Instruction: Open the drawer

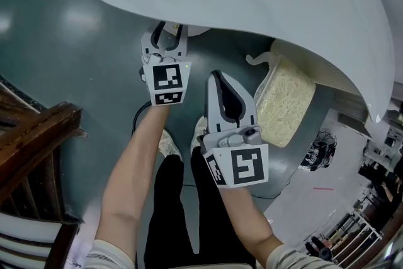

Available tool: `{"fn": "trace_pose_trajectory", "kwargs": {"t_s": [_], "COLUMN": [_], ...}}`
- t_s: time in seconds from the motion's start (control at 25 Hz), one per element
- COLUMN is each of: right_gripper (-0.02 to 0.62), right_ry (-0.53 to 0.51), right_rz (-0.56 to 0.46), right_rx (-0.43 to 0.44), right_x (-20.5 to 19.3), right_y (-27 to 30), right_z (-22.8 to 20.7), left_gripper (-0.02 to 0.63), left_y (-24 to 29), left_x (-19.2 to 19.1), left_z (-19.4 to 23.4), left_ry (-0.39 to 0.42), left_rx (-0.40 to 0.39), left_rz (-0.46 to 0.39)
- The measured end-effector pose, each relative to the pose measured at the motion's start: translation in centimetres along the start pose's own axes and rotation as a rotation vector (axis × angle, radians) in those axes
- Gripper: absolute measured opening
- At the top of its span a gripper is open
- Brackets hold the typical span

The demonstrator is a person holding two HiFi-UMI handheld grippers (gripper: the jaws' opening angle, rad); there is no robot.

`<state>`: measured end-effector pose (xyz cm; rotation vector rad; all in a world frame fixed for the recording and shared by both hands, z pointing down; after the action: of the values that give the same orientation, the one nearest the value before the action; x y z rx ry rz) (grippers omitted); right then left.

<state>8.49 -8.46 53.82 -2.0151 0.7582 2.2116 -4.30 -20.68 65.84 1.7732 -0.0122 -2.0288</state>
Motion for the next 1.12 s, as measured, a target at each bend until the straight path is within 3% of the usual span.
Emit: {"fn": "trace_pose_trajectory", "kwargs": {"t_s": [0.36,1.12], "right_gripper": [0.015,0.015], "right_ry": [0.005,0.010], "right_rz": [0.010,0.011], "right_rx": [-0.001,-0.007], "right_x": [-0.4,0.2], "right_y": [0.4,0.0], "right_z": [-0.1,0.3], "left_gripper": [0.104,0.104], "left_y": [0.7,-1.9], "left_x": [-0.1,-0.6], "left_z": [0.6,0.4], "left_ry": [0.015,-0.016], "left_rx": [0.000,0.028], "left_rz": [0.017,0.056]}}
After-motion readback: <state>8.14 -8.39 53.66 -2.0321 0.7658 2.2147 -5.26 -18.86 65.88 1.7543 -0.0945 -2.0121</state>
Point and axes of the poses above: the fingertips, and each gripper's own axes: y forward along the fingers, z to its left, x out of its top, the point moved 9 cm from there along -y, backward along the fingers, and after that the axes turned 11 degrees about -y, right-handed, at the moved point
